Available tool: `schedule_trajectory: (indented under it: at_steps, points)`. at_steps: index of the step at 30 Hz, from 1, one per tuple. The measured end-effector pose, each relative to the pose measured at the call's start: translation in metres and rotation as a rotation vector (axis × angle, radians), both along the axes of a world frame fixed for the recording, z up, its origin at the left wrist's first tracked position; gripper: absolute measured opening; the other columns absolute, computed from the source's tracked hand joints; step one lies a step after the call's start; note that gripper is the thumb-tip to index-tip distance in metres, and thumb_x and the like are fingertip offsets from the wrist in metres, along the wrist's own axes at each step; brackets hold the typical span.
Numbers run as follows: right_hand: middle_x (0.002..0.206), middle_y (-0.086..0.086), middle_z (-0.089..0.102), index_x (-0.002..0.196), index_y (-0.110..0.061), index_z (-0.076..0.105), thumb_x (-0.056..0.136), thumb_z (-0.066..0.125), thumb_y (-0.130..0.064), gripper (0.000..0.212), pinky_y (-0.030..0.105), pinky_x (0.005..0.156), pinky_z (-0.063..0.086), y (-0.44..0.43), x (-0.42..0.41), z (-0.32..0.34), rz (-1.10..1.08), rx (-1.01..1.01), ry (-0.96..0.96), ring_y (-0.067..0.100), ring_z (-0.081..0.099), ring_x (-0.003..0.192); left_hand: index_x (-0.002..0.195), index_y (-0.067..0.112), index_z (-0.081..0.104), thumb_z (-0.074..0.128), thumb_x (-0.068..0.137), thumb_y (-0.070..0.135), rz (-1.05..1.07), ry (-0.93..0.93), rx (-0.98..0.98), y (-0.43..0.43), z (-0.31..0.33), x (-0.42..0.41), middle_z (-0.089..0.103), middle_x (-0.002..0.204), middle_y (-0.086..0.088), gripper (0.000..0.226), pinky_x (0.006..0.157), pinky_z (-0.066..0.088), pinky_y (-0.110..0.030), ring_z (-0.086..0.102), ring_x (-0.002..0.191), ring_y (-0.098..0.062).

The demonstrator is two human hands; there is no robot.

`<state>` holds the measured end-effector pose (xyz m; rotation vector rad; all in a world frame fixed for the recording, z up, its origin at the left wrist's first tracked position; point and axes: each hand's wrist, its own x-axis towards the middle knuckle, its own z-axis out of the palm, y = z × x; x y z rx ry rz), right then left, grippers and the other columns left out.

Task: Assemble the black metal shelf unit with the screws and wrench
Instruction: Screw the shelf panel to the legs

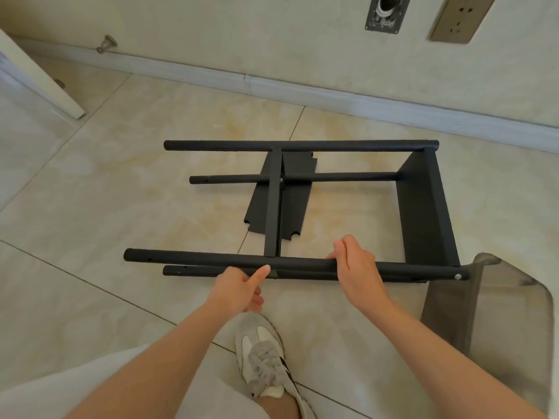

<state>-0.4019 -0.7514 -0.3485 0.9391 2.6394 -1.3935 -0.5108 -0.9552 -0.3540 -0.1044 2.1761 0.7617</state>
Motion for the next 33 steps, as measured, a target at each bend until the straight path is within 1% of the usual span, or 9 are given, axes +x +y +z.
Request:
schedule_trajectory:
  at_steps: [4,7,11,15,18,20,22,24,33]
  points:
    - [0.083,0.003,0.066,0.082,-0.027,0.04,0.106,0.028,-0.035,0.029,0.047,0.081,0.05,0.005,-0.003,0.004,-0.021,-0.019,0.017,0.026,0.06,0.085,0.08,0.014,0.068,0.044,0.09,0.071,-0.492,0.106,-0.324,0.01,0.019,-0.029,0.072,0.06,0.007,0.063,0.069,0.061,-0.026,0.071,0.055,-0.005]
    - [0.082,-0.001,0.064,0.084,-0.026,0.043,0.106,0.028,-0.035,0.028,0.045,0.078,0.052,0.004,-0.004,0.004,-0.019,-0.031,-0.001,0.023,0.059,0.086,0.072,0.025,0.054,0.038,0.089,0.078,-0.827,0.407,-0.573,0.014,0.03,-0.04,0.064,0.057,0.008,0.058,0.057,0.052,-0.019,0.063,0.047,-0.005]
    - [0.08,-0.006,0.063,0.083,-0.029,0.042,0.105,0.028,-0.033,0.026,0.038,0.075,0.051,0.003,-0.003,0.002,-0.01,0.004,-0.006,0.018,0.058,0.082,0.073,0.03,0.039,0.033,0.094,0.075,-1.117,0.742,-0.583,0.015,0.035,-0.042,0.048,0.061,0.011,0.05,0.046,0.028,-0.02,0.044,0.051,-0.003]
    - [0.077,-0.004,0.063,0.084,-0.027,0.044,0.105,0.028,-0.037,0.028,0.041,0.079,0.052,-0.001,-0.009,0.002,-0.094,-0.012,-0.049,0.02,0.059,0.083,0.089,0.035,0.038,0.059,0.089,0.065,-0.978,0.767,-0.263,0.011,0.032,-0.049,0.047,0.086,0.019,0.036,0.069,0.034,-0.018,0.043,0.073,-0.003]
    - [0.073,0.001,0.064,0.081,-0.021,0.051,0.104,0.037,-0.038,0.032,0.046,0.086,0.051,0.002,-0.02,0.004,-0.107,0.028,-0.133,0.021,0.061,0.074,0.136,0.027,0.047,0.067,0.087,0.059,-0.957,0.811,-0.088,0.004,0.021,-0.053,0.049,0.134,0.007,0.062,0.107,0.036,-0.031,0.045,0.121,-0.014]
    - [0.072,0.001,0.067,0.076,-0.018,0.058,0.102,0.045,-0.037,0.035,0.046,0.089,0.05,0.008,-0.028,0.007,-0.071,0.033,-0.209,0.021,0.062,0.07,0.158,0.031,0.023,0.05,0.093,0.064,-1.09,0.794,-0.068,0.001,0.017,-0.058,0.021,0.164,0.007,0.077,0.124,0.017,-0.038,0.017,0.152,-0.019]
    - [0.073,-0.001,0.069,0.076,-0.019,0.065,0.099,0.051,-0.04,0.034,0.045,0.088,0.051,0.014,-0.035,0.008,-0.014,0.018,-0.282,0.019,0.063,0.072,0.156,0.045,-0.013,0.017,0.096,0.071,-1.238,0.76,-0.096,0.0,0.012,-0.062,-0.022,0.165,0.017,0.072,0.123,-0.011,-0.033,-0.022,0.153,-0.011]
    - [0.074,-0.004,0.068,0.076,-0.024,0.069,0.095,0.058,-0.043,0.03,0.04,0.081,0.055,0.019,-0.042,0.008,0.049,-0.019,-0.326,0.015,0.063,0.073,0.15,0.048,-0.025,0.002,0.094,0.071,-1.277,0.727,-0.087,-0.001,0.008,-0.064,-0.036,0.158,0.021,0.067,0.118,-0.019,-0.029,-0.034,0.147,-0.007]
    - [0.072,-0.014,0.071,0.082,-0.023,0.078,0.089,0.07,-0.028,0.012,0.016,0.068,0.047,0.027,-0.081,0.0,0.326,-0.238,-0.296,0.002,0.064,0.076,0.149,0.028,0.04,0.025,0.1,0.062,-1.357,0.929,-0.023,0.0,0.005,-0.076,0.015,0.167,-0.001,0.062,0.12,0.015,-0.04,0.007,0.155,-0.016]
